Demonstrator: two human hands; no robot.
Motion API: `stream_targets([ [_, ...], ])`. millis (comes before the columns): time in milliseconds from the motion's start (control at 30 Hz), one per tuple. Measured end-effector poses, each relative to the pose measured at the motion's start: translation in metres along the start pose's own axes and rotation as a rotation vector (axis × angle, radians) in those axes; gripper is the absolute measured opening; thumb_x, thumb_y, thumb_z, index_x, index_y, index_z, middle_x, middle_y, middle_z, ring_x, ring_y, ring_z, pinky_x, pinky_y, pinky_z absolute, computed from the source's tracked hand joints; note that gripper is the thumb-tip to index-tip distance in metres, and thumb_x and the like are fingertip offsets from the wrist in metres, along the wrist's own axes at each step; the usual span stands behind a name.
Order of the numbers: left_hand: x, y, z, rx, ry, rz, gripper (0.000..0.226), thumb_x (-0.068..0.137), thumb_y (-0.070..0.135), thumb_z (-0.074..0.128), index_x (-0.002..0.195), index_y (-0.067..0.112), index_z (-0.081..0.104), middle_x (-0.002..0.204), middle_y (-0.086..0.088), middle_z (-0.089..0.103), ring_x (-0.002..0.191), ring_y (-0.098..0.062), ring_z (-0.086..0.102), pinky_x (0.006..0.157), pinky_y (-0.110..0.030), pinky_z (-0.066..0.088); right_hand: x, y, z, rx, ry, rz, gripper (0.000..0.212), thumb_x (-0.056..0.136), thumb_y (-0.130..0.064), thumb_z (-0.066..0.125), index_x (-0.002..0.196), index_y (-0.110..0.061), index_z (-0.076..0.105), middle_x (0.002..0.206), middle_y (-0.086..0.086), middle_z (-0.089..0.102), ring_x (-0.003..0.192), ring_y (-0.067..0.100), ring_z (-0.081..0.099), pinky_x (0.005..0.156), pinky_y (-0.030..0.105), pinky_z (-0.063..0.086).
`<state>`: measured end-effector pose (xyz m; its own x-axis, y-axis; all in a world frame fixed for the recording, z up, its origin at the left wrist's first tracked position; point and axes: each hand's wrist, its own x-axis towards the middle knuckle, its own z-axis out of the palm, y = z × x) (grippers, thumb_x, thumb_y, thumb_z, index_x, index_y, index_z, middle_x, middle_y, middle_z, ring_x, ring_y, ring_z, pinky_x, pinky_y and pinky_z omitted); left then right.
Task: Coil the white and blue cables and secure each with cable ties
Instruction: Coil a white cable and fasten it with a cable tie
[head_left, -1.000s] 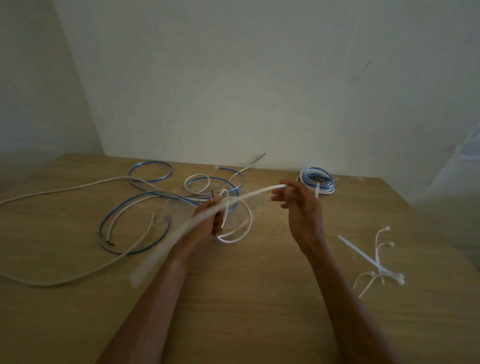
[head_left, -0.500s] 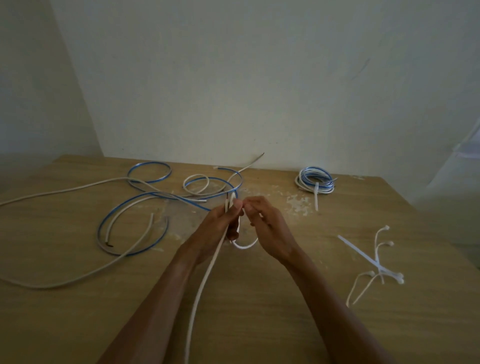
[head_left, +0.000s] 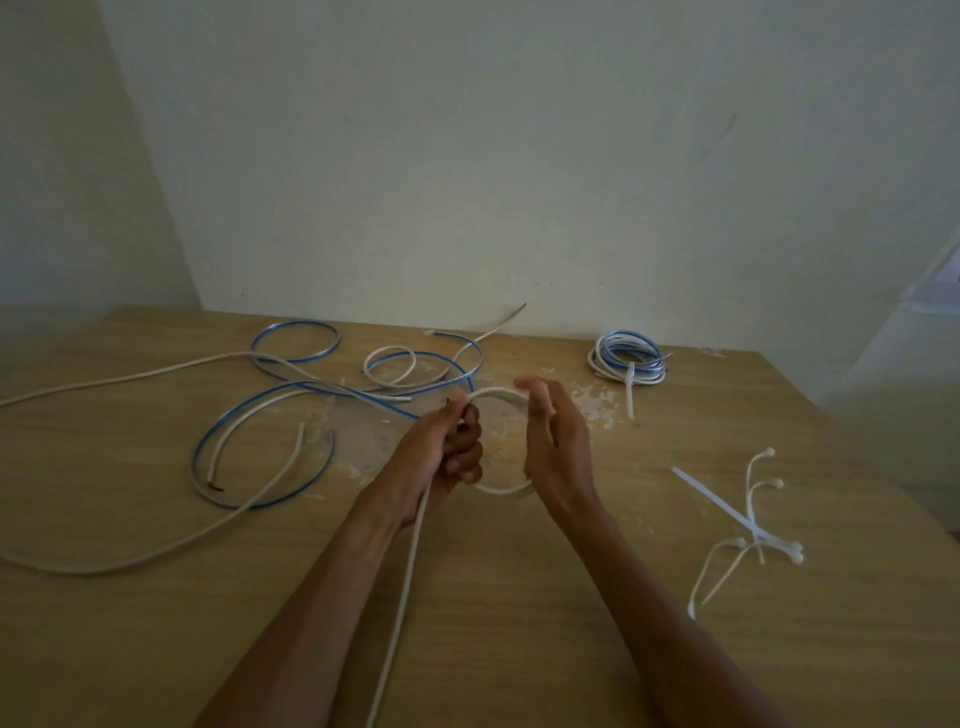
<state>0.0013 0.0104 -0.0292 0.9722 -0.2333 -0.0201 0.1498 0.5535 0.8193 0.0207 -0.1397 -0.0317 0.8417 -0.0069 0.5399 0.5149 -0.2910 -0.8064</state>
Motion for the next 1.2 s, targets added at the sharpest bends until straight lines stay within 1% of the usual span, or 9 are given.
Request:
stream_targets([
  [167,-0.001,0.000,0.002,-0.018,0.049,-0.002,0.050,0.100,0.055,0.037,0.068,0.017,0.040,0.049,0.006,0.021,0.036,-0.007,0.018,0.038,-0.022,0.014,-0.005,0.003,0.010,-0.175,0.080,-0.039,0.030,0.105,-0.032,0.041,0.079,-0.019,0.049,0.055,-0.007,0.044,0.051,0.005,0.046,0.047,0.023,0.029],
  [333,0.003,0.002,0.003,-0.017,0.320,0.246,0.044,0.106,0.045,0.034,0.070,0.020,0.038,0.053,0.006,0.023,0.038,-0.006,0.019,0.037,-0.020,0.015,-0.010,0.003,0.007,-0.035,-0.008,0.180,0.044,0.094,-0.060,0.046,0.108,-0.019,0.054,0.087,-0.003,0.065,0.074,0.005,0.061,0.062,0.027,0.048],
  [500,0.008,0.017,-0.024,-0.281,0.397,0.359,0.043,0.105,0.049,0.035,0.074,0.020,0.041,0.050,0.008,0.024,0.038,-0.005,0.019,0.033,-0.020,0.021,-0.026,-0.011,0.010,0.092,-0.917,0.434,0.044,0.091,-0.023,0.071,0.131,-0.021,0.053,0.091,0.010,0.078,0.053,0.010,0.056,0.046,0.021,0.045],
  [567,0.007,0.018,-0.030,-0.383,0.366,0.319,0.044,0.105,0.049,0.035,0.073,0.020,0.041,0.048,0.009,0.024,0.037,-0.005,0.021,0.031,-0.018,0.023,-0.034,-0.013,0.018,0.143,-1.027,0.410,0.046,0.093,-0.012,0.068,0.134,-0.024,0.052,0.078,0.002,0.075,0.052,0.007,0.054,0.047,0.017,0.041],
  [733,0.002,0.023,-0.043,-0.660,0.199,0.260,0.048,0.107,0.044,0.035,0.067,0.019,0.045,0.048,0.008,0.028,0.037,-0.005,0.026,0.036,-0.017,0.029,0.001,-0.001,-0.010,1.024,-0.691,0.767,0.030,0.089,-0.008,0.056,0.118,-0.009,0.062,0.078,0.003,0.062,0.059,0.011,0.055,0.048,0.020,0.043],
  [867,0.004,0.016,-0.040,-0.614,0.136,0.236,0.043,0.107,0.045,0.036,0.072,0.020,0.044,0.049,0.008,0.027,0.038,-0.006,0.025,0.037,-0.019,0.028,0.006,0.008,-0.022,1.443,-0.651,0.810,0.060,0.089,-0.011,0.031,0.145,0.003,0.044,0.146,0.022,0.051,0.132,0.033,0.054,0.109,0.043,0.046],
  [933,0.005,0.015,-0.039,-0.612,0.128,0.239,0.042,0.106,0.044,0.036,0.072,0.020,0.042,0.049,0.008,0.027,0.037,-0.006,0.026,0.036,-0.019,0.028,0.006,0.004,-0.021,1.335,-0.620,0.710,0.054,0.095,-0.004,0.030,0.148,0.004,0.038,0.147,0.019,0.051,0.134,0.028,0.053,0.108,0.041,0.047],
  [1067,0.003,0.015,-0.032,-0.449,0.194,0.234,0.043,0.107,0.044,0.034,0.071,0.020,0.040,0.048,0.009,0.024,0.034,-0.004,0.022,0.033,-0.019,0.020,-0.001,0.005,-0.004,0.537,-0.248,0.409,0.025,0.104,-0.024,0.049,0.106,-0.009,0.069,0.073,0.002,0.061,0.066,0.011,0.058,0.060,0.027,0.048],
  [1200,0.005,0.005,-0.013,-0.112,0.272,0.238,0.042,0.108,0.042,0.032,0.073,0.019,0.039,0.052,0.008,0.022,0.038,-0.004,0.017,0.034,-0.020,0.015,-0.009,0.005,0.017,0.214,0.085,0.248,0.025,0.104,-0.007,0.047,0.125,-0.018,0.054,0.080,-0.001,0.065,0.060,0.003,0.059,0.057,0.024,0.051],
])
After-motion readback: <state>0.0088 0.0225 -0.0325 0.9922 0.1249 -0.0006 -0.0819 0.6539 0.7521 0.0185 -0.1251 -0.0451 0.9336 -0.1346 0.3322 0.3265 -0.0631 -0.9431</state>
